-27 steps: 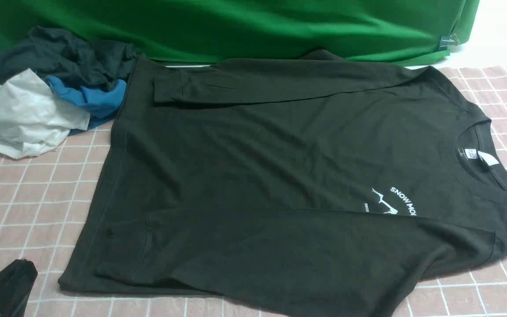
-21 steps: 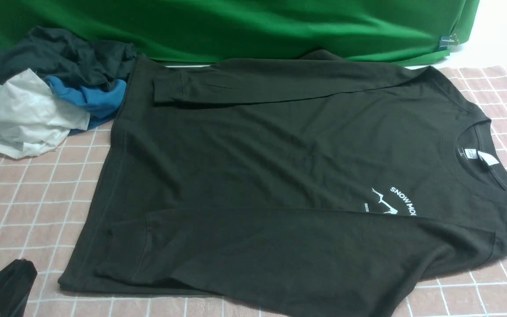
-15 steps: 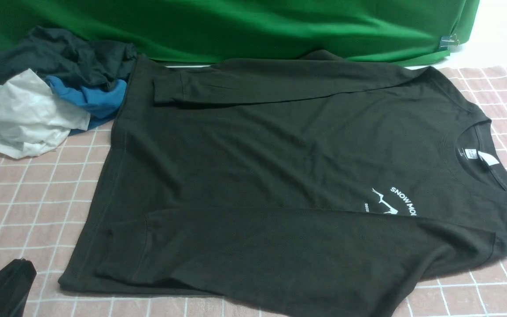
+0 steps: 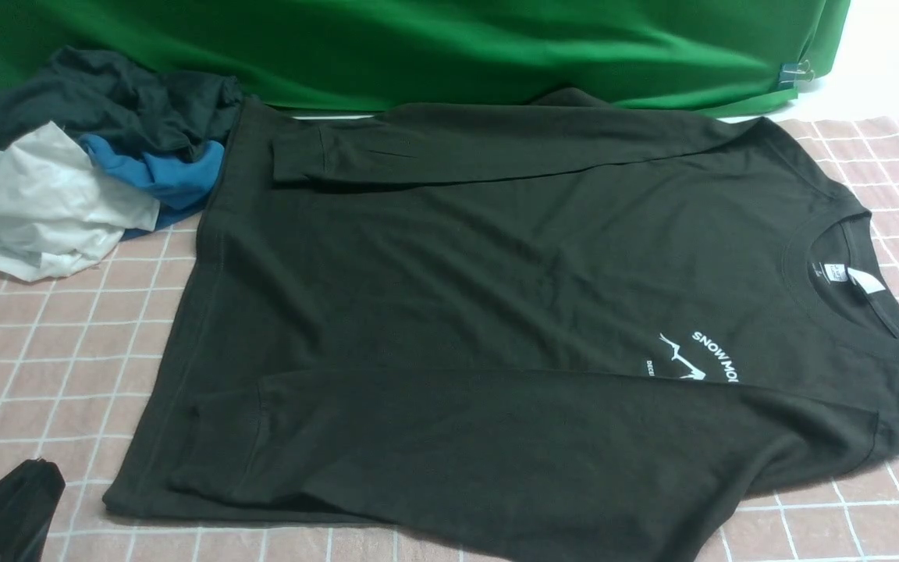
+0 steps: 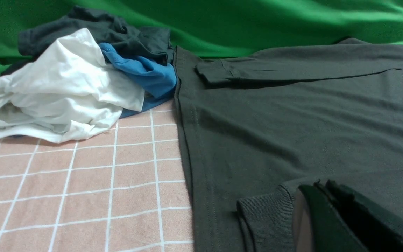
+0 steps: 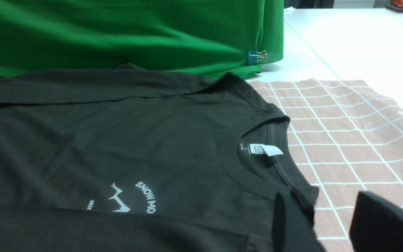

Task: Fold a long-sleeved shirt over a pink coffee tablecloth.
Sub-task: 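Grasp the left edge of the dark T-shirt lying flat on the table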

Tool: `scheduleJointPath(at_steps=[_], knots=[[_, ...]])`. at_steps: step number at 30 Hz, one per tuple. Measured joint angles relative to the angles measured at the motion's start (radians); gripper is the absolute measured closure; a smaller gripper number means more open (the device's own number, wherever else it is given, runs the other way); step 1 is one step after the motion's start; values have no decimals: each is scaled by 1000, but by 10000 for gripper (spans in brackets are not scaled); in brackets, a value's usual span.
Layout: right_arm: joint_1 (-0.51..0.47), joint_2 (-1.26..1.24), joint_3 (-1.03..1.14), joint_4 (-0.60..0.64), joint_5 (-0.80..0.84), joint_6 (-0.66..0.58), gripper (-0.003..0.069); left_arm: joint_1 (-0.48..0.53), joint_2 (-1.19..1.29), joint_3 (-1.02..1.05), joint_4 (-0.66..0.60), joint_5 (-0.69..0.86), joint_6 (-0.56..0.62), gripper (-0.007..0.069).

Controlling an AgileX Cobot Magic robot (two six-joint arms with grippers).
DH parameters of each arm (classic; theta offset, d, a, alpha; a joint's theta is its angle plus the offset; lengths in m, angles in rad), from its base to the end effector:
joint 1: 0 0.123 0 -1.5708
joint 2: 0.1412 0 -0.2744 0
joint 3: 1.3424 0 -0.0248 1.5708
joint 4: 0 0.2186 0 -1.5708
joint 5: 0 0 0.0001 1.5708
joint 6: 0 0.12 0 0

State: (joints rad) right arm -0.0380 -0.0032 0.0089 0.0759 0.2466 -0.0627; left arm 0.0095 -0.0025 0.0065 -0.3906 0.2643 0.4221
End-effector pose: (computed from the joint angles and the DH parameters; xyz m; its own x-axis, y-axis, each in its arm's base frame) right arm 0.0624 -0.0001 0.1835 -0.1633 0.0171 -0.9864 0.0215 0.9997 0.0138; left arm 0.0620 -0.0114 0.1845 -0.1573 0.0421 -0.9867 0.0957 0.9950 0.0272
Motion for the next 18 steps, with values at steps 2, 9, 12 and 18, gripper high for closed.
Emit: scheduleJointPath(at_steps=[2,9,12,18], knots=[[0,0,0,0,0,0,417,0,0,0,0,0,0,605],[0,0,0,0,0,0,417,0,0,0,-189,-123,-124,605],[0,0,0,0,0,0,417,0,0,0,-319,-218,-217,605],[0,0,0,0,0,0,417,0,0,-6,-344,-343,-321,605]])
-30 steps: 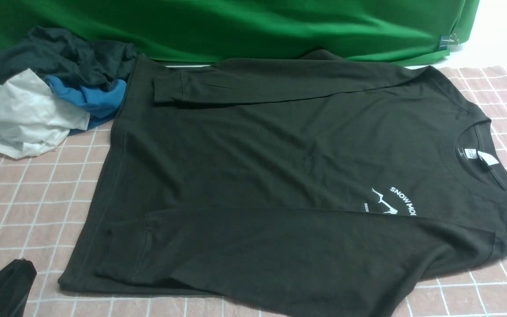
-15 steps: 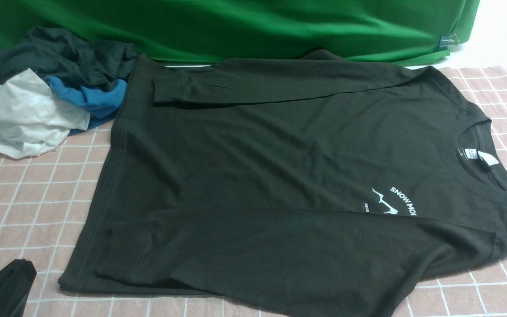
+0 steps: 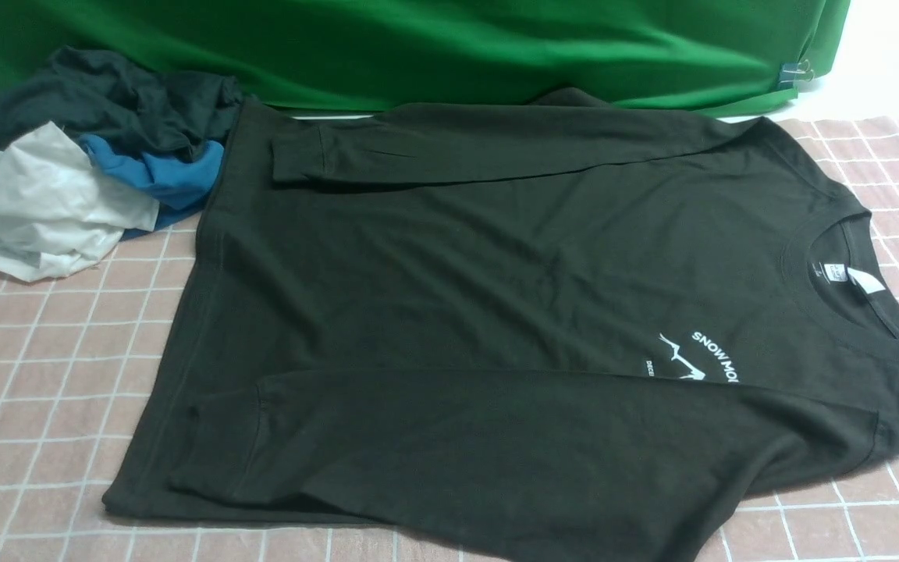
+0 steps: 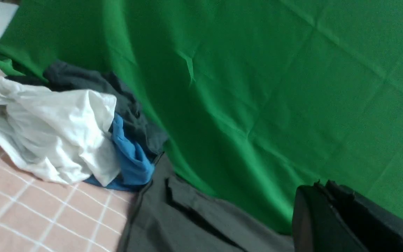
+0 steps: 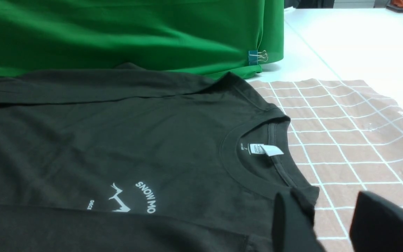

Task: Fold a long-sleeved shirt over a pink coffee tablecloth.
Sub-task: 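Grasp the left edge of the dark T-shirt lying flat on the table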

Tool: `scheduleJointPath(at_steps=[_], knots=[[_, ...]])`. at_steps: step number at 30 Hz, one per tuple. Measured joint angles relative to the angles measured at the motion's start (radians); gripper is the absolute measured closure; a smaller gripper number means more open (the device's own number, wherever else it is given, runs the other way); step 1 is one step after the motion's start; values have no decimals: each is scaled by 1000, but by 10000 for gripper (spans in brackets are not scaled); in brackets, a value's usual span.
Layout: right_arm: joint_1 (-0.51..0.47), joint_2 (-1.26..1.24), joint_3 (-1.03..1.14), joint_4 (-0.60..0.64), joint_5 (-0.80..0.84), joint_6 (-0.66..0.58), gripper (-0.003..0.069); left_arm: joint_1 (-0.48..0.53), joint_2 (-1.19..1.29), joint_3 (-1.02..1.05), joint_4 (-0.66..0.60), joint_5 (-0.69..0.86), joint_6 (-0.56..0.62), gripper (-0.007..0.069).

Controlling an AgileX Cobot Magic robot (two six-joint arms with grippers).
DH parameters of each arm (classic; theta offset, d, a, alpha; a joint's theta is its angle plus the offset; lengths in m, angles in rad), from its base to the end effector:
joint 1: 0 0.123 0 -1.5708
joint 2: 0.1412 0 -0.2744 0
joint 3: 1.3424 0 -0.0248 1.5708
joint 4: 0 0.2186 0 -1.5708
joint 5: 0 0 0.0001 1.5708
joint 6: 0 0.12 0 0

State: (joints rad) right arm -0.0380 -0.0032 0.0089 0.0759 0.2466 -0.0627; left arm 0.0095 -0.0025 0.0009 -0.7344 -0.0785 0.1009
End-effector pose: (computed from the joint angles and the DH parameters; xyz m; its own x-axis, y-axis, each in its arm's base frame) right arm 0.0624 -0.0001 0.1835 -0.1633 0.0171 -0.9864 0.0215 0.9997 0.0138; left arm 0.0623 0.0068 0.2225 0.1546 -0.5885 -0.7936 0.0370 0.8061 -0.5906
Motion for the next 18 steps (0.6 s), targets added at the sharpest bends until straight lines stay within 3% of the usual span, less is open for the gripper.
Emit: scheduleJointPath(at_steps=[5,10,12,18], knots=[[0,0,0,0,0,0,417,0,22,-134,5,203,-14,605],[0,0,0,0,1,0,417,0,143,-308,7,401,153,605],[0,0,0,0,1,0,417,0,265,-404,9,548,279,605],[13,0,0,0,0,0,417,0,506,-518,28,683,403,605]])
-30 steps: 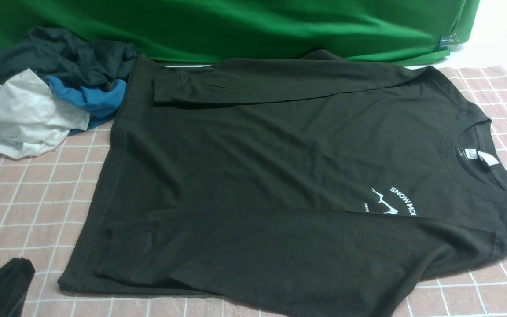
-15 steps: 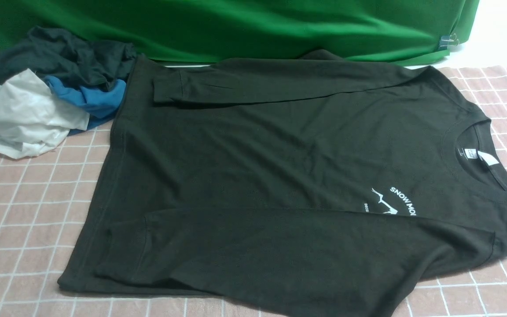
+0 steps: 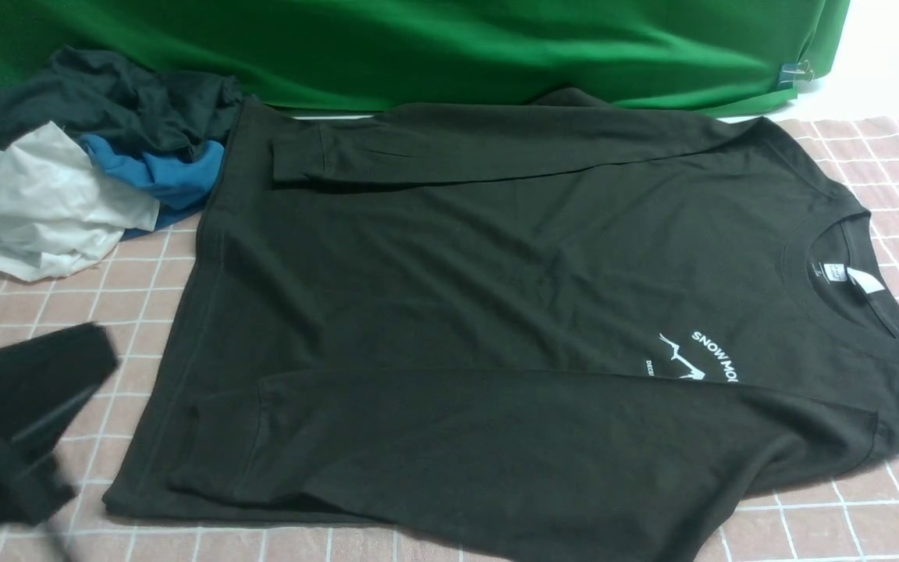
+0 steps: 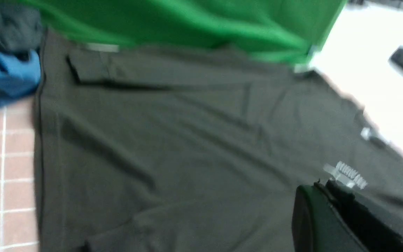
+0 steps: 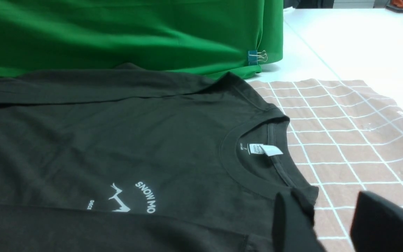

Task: Fold a long-sleeved shirt over a pink coffee tablecloth.
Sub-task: 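Grasp the left edge of the dark T-shirt lying flat on the table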

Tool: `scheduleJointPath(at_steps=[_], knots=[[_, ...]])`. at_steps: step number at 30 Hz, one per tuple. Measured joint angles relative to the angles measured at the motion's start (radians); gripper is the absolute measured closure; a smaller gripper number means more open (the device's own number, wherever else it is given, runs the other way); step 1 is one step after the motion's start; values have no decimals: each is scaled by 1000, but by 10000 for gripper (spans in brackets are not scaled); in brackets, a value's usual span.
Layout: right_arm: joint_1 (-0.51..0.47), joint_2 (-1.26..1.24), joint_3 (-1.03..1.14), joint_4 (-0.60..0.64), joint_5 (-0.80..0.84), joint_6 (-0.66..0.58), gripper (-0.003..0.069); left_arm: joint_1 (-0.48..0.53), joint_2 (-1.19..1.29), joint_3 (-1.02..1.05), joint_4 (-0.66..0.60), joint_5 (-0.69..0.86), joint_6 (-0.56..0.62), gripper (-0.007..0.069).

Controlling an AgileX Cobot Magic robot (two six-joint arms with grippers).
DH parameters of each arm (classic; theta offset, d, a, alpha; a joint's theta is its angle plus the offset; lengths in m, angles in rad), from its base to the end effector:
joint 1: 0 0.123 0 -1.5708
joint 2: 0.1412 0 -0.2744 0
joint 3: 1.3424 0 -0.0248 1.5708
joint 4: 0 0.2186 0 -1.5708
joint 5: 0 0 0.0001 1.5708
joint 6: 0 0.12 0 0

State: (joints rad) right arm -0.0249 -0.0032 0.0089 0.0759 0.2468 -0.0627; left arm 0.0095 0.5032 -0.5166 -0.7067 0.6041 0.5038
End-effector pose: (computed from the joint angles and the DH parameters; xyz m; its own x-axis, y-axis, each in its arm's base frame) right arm 0.0624 0.0007 0.1835 -0.1637 0.0150 -0.9864 0.0084 0.9999 0.0138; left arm 0.0995 -0.0434 0.2927 -0.4074 -0.1047 -0.9072 0.2908 0.9268 -0.2376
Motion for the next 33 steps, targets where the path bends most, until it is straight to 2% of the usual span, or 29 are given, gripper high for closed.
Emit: scheduleJointPath(at_steps=[4,10,15,17,21,22,23,25,33], knots=[[23,0,0,0,0,0,417,0,133,-7,23,-68,44,605],[26,0,0,0,0,0,417,0,268,-8,26,-162,48,605],[26,0,0,0,-11,0,417,0,320,-8,-25,-163,51,605],[26,0,0,0,-43,8,417,0,327,-9,-54,-124,114,605],[26,0,0,1,-145,153,417,0,328,-12,-126,-8,308,605],[26,0,0,1,-207,263,417,0,328,-13,-157,29,373,605],[26,0,0,1,-222,276,417,0,328,-13,-163,32,382,605],[26,0,0,3,-291,395,417,0,328,-14,-179,43,437,605],[26,0,0,5,-362,579,417,0,328,-15,-224,63,433,605]])
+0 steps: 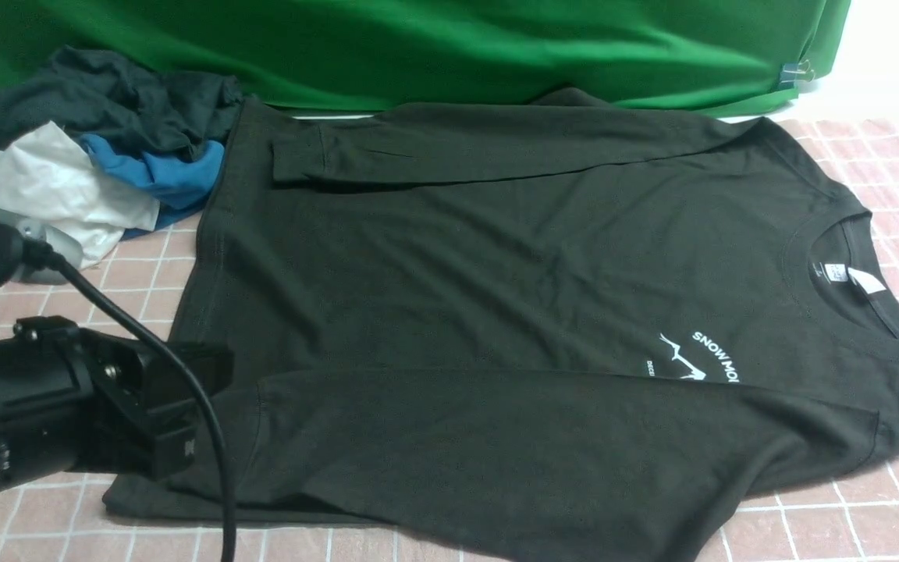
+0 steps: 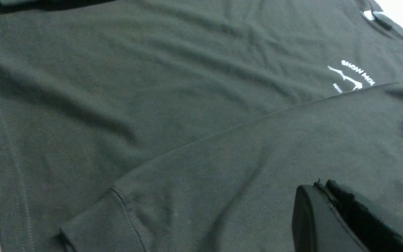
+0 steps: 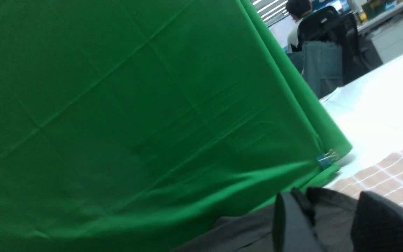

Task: Fold a long-sleeved shirt over a pink coffee tablecloth.
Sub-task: 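Grasp the left edge of the dark T-shirt lying flat on the table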

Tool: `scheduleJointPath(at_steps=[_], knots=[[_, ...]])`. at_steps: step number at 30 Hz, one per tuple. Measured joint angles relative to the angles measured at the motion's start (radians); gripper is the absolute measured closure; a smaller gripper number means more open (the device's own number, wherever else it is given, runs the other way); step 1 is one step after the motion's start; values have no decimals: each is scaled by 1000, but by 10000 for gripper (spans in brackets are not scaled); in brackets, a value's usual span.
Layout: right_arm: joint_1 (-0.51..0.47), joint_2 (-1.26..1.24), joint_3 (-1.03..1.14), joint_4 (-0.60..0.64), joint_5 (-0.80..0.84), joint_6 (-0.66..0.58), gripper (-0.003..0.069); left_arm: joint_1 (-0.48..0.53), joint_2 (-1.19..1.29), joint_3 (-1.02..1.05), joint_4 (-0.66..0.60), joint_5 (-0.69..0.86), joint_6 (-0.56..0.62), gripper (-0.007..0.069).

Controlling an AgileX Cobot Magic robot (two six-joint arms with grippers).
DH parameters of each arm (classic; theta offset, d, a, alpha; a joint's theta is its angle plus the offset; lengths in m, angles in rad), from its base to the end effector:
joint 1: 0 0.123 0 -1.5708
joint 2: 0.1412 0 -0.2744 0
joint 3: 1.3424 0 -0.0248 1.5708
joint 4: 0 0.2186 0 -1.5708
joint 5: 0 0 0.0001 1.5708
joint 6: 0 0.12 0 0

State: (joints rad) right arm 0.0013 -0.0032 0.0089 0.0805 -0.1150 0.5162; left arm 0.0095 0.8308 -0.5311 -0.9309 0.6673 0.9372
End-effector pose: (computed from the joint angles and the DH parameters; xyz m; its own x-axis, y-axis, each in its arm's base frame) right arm 0.0618 -0.0010 0.2265 0.1656 0.5617 -0.8106 -0.1030 0.8273 0.5522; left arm 0.1475 -0.0582 0.2645 -0.5541 0.1029 -0.8261 0.4589 0.8657 -0.1999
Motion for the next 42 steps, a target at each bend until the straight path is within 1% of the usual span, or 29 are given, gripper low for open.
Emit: scheduleJointPath(at_steps=[1,2,3,5,9,10,11,12,13,14,15,16,17,18,21,24,27,31,34,35,36,37,38,39,41,42], knots=[[1,0,-1,1,23,30,417,0,0,0,-5,2,-1,605],[2,0,-2,1,31,34,417,0,0,0,-5,2,-1,605],[17,12,-27,1,115,53,419,0,5,-2,-5,12,-1,605],[52,55,-98,2,222,15,419,0,24,-23,16,54,-2,605],[202,228,-352,2,522,-237,419,0,123,-118,81,163,-42,605],[237,269,-407,1,591,-276,419,0,149,-141,100,178,-50,605],[297,340,-497,1,711,-362,419,0,188,-180,130,198,-56,605],[313,350,-508,1,728,-384,419,0,201,-185,142,198,-56,605],[362,415,-585,0,840,-443,419,0,240,-221,181,215,-62,605],[408,464,-639,0,925,-497,419,0,283,-247,223,228,-65,605],[444,492,-670,0,984,-523,419,0,311,-264,254,237,-69,605],[444,498,-677,0,984,-528,419,0,312,-267,260,239,-69,605],[511,548,-725,0,1067,-573,419,-1,358,-282,286,261,-72,605],[546,571,-748,0,1092,-596,419,-9,377,-283,293,271,-75,605],[608,597,-775,0,1120,-626,419,-45,411,-283,331,302,-113,605],[661,604,-789,0,1137,-637,418,-82,445,-286,404,308,-178,605],[681,605,-797,-2,1147,-646,418,-86,491,-293,447,282,-206,605],[688,605,-799,-2,1147,-664,414,-84,567,-309,466,246,-202,592],[688,605,-799,-4,1147,-676,370,-84,642,-342,487,186,-145,537],[688,605,-799,-4,1147,-679,344,-84,671,-358,493,141,-129,498],[688,605,-799,-4,1147,-679,335,-84,675,-360,496,141,-129,491],[688,605,-799,-4,1147,-681,307,-84,706,-378,517,90,-124,438],[688,605,-799,-4,1147,-681,293,-84,717,-382,529,72,-124,417],[688,605,-799,-4,1147,-682,280,-84,738,-392,553,38,-124,374],[688,605,-799,-3,1147,-682,270,-84,757,-397,592,9,-124,333],[688,605,-799,1,1147,-682,266,-84,784,-399,641,-20,-124,284]])
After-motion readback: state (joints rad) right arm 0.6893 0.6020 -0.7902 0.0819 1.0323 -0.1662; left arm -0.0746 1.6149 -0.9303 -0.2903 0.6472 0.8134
